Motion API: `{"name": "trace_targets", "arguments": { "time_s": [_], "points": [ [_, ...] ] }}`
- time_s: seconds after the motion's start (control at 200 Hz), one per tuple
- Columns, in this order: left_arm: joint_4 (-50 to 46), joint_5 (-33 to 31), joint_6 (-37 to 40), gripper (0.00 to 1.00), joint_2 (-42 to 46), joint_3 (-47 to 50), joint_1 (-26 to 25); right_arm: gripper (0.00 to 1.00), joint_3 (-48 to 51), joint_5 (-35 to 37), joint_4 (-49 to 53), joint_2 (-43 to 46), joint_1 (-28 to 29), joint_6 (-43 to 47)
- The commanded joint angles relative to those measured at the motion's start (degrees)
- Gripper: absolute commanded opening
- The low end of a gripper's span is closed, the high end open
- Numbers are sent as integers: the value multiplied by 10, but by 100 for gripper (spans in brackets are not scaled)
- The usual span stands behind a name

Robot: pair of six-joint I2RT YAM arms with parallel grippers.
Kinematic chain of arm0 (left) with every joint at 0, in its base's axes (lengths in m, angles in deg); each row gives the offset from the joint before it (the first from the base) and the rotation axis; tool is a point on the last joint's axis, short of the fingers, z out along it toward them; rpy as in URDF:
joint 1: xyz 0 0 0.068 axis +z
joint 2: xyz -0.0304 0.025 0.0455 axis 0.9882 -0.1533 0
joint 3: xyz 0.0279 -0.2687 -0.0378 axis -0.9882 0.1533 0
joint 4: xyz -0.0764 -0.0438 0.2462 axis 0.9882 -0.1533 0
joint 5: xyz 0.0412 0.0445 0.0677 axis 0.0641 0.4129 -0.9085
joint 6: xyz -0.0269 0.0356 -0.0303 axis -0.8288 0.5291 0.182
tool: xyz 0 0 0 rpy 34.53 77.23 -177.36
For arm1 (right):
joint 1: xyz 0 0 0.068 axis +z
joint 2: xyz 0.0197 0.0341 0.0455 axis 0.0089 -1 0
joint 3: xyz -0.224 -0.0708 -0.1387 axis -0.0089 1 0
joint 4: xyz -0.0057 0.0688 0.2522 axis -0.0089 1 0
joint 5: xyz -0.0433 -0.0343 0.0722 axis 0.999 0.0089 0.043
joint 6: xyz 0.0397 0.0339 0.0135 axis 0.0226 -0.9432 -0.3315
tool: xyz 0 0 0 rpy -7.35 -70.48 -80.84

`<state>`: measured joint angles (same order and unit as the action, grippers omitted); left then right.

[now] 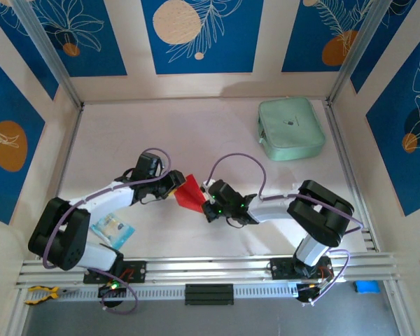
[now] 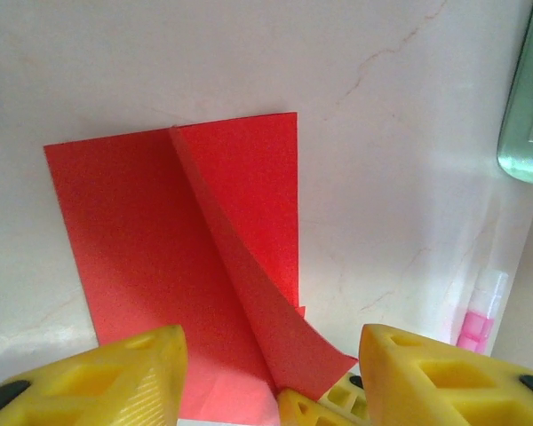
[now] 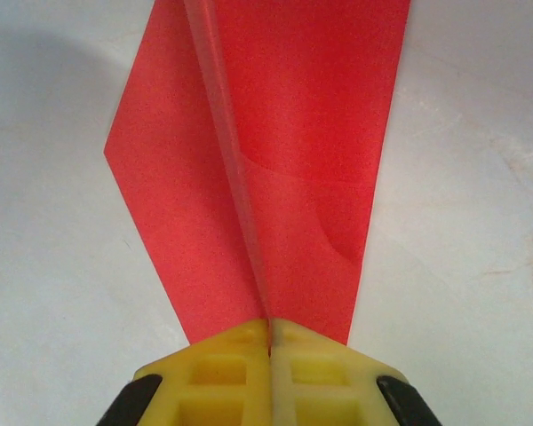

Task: Fold a paper plane with a square sheet of paper (pick it up from the middle)
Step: Fourth fold the wing at the center of the table.

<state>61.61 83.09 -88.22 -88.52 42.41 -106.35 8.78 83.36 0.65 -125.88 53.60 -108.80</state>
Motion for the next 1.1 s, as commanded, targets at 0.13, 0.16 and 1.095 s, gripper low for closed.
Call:
{"name": "trace_targets", "arguments": {
  "time_s": [0.13,0.16,1.095],
  "points": [
    [-9,-1,10,37,10,-1,5,2,-3,-78,0,-11,-24,-57],
    [-4,2,9,33,9,1,5,2,-5,-86,2,-13,-27,-63],
    [139,93,-5,9,-100,-11,-41,2,17,-228,-65,-51,-97,-217]
  ]
}}
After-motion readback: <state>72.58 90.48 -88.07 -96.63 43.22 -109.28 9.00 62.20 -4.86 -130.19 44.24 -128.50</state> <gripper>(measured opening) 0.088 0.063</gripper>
